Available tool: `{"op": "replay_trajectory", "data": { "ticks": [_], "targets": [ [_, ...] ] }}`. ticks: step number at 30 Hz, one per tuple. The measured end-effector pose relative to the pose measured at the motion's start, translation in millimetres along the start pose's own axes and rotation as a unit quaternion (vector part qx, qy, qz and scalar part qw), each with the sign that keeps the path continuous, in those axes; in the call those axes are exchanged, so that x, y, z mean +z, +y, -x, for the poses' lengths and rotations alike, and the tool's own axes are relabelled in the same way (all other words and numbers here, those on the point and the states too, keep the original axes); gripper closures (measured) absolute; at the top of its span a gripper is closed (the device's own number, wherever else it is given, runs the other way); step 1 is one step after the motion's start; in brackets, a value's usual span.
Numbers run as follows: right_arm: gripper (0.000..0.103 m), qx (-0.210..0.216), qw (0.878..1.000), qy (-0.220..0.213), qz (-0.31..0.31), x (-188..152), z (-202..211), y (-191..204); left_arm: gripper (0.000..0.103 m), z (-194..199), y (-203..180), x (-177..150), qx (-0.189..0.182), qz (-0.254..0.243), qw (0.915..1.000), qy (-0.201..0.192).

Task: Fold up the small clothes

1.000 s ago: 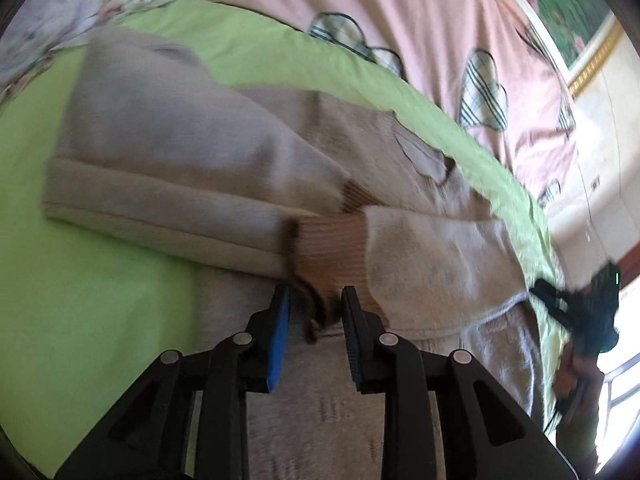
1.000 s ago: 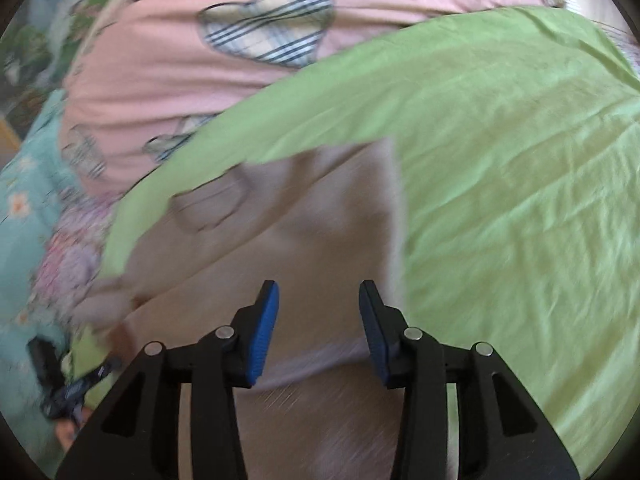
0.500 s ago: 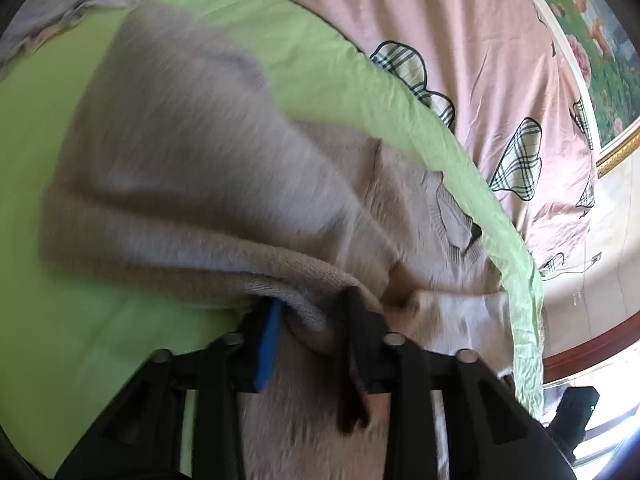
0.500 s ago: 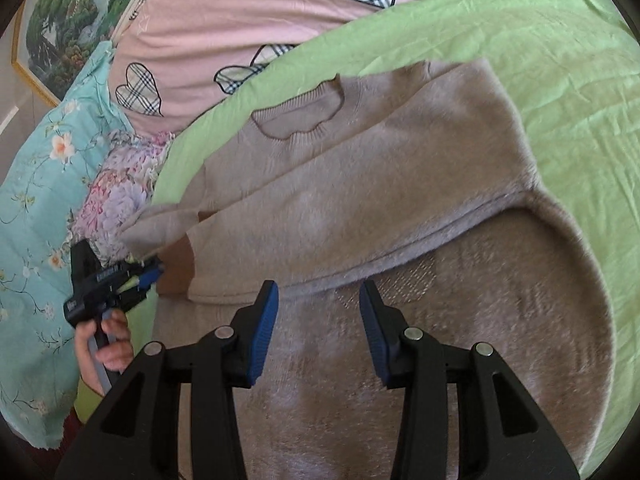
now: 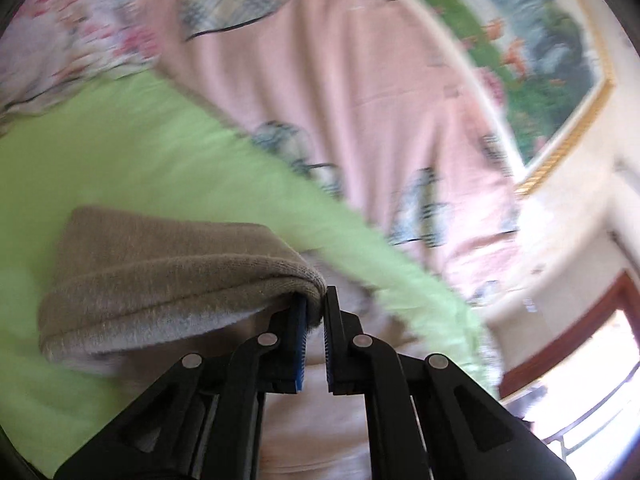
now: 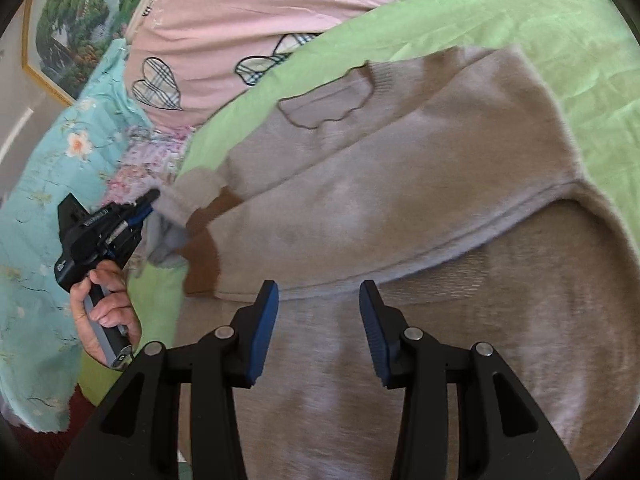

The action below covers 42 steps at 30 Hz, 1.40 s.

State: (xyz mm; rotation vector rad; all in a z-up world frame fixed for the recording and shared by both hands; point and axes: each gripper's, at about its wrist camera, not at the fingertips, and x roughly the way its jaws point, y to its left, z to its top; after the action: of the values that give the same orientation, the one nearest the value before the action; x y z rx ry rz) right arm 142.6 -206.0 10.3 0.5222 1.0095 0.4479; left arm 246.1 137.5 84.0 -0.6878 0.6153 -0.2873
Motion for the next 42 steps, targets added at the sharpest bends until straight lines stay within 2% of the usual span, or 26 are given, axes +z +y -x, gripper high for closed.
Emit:
{"op": "replay_trajectory", "data": {
  "ticks": [3,5,9,12,15,16,17,19,21,24,27,30,32,33,34,35,37,40,42],
  "targets": [
    [0.06,0.001,1.0,-0.005,-0.004,0.1,-0.1,0.4,0.098,-5.9,-31.9,-4.9,-0.074,0.006,0.9972,-0.01],
    [0.06,-0.004,1.0,-0.009,-0.007,-1.3,2.1,-2.2,0.098,-15.2,-43.3,-13.3,-0.1,0.009,0.9949,0.0],
    [0.06,-0.013,1.0,-0.011,-0.011,-2.1,4.7,-7.9,0.097,-52.3,-50.9,-46.6,-0.083,0.005,0.9948,0.058],
    [0.06,-0.022,1.0,-0.012,-0.013,-1.9,4.8,-11.9,0.097,-78.9,-38.6,-76.9,-0.057,0.008,0.9924,0.109],
    [0.059,-0.022,0.999,-0.009,-0.023,-3.1,3.3,-15.0,0.095,-86.8,-22.6,-98.9,-0.033,0.008,0.9875,0.154],
    [0.059,-0.033,0.999,-0.011,-0.014,-3.2,2.3,-12.3,0.093,-84.7,-16.8,-106.1,-0.028,0.005,0.986,0.164],
    [0.059,-0.037,0.999,-0.01,-0.009,-2.9,1.2,-10.5,0.085,-81.7,-13.5,-111.2,-0.02,-0.002,0.9842,0.176],
    [0.059,-0.033,0.999,-0.007,-0.003,-0.5,-2.4,-6.2,0.077,-72.9,-9.5,-120.3,0.003,-0.025,0.9805,0.195],
    [0.058,-0.049,0.999,-0.009,0.014,4.0,-6.8,-1.1,0.075,-55.3,-6.3,-125.4,0.03,-0.059,0.9797,0.189],
    [0.056,-0.07,0.997,-0.008,0.035,13.5,-17.1,2.3,0.074,-25.5,9.6,-121.8,0.1,-0.098,0.9777,0.156],
    [0.056,-0.078,0.997,0.005,0.026,24.6,-34.6,-3.1,0.071,-7.6,34.7,-110.7,0.183,-0.097,0.9712,0.118],
    [0.056,-0.076,0.997,0.03,0.018,30.8,-60.0,-5.8,0.071,-7.1,60.3,-102.2,0.241,-0.088,0.9601,0.112],
    [0.056,-0.074,0.996,0.042,0.028,32.4,-76.3,-2.0,0.071,-12.0,71.0,-95.4,0.246,-0.081,0.9596,0.109],
    [0.063,-0.075,0.996,0.045,0.035,32.3,-78.0,1.6,0.071,-16.5,73.6,-93.7,0.25,-0.08,0.9591,0.107],
    [0.077,-0.063,0.996,0.045,0.038,35.4,-76.2,4.5,0.071,-17.4,75.1,-92.1,0.257,-0.081,0.9574,0.103],
    [0.094,-0.041,0.998,0.044,0.032,38.9,-70.8,5.1,0.071,-19.4,74.4,-90.1,0.269,-0.085,0.9546,0.096],
    [0.094,-0.011,0.999,0.006,0.03,50.8,-37.7,8.0,0.071,-24.9,71.1,-86.6,0.294,-0.092,0.9476,0.083],
    [0.094,0.003,0.998,-0.054,0.032,69.8,22.9,3.9,0.071,-28.2,78.1,-86.6,0.296,-0.073,0.9489,0.08],
    [0.094,-0.006,0.997,-0.075,0.029,77.2,49.5,-4.4,0.068,-28.6,77.8,-89.3,0.299,-0.065,0.9491,0.073]
  ]
}}
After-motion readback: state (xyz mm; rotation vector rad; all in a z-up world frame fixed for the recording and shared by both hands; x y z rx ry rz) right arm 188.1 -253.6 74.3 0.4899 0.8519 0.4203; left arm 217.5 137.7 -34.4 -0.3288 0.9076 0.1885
